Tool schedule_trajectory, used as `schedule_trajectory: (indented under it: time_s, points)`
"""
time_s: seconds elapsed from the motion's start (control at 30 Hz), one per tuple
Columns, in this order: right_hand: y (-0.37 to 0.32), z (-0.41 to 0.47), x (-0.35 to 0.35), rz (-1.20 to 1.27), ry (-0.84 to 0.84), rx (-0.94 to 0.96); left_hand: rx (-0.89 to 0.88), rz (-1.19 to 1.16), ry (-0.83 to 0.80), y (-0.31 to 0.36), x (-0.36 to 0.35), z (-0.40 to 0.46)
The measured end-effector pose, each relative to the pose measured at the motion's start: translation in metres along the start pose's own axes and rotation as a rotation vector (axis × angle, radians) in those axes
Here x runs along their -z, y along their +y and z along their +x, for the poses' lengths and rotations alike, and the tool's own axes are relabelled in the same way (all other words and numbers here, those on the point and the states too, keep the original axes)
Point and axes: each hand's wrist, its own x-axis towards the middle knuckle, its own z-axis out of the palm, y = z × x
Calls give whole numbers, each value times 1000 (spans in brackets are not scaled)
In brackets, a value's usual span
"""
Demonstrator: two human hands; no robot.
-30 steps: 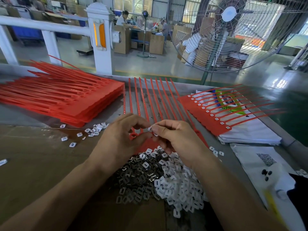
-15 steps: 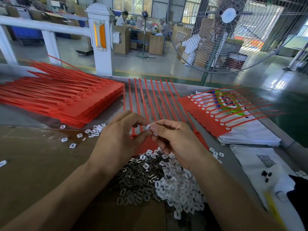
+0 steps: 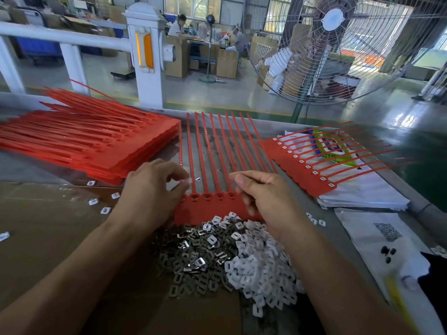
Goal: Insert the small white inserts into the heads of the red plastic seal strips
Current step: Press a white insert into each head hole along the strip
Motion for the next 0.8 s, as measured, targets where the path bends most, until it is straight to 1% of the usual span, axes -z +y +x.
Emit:
schedule_trajectory:
  time_s: [0.1,0.2,0.33,0.8]
  points:
    - [2,2,2,-48,48,-27,143,47,-120,-2,6,1]
    - [2,0,2,-83,51,-30,187,76,-180,-1,8,1]
    - [-2,-2,2,-101,44,-27,190,129,-182,-1,8,1]
    - [-8,-7,0,-170,39,-27,247,80,-179,-3,7,1]
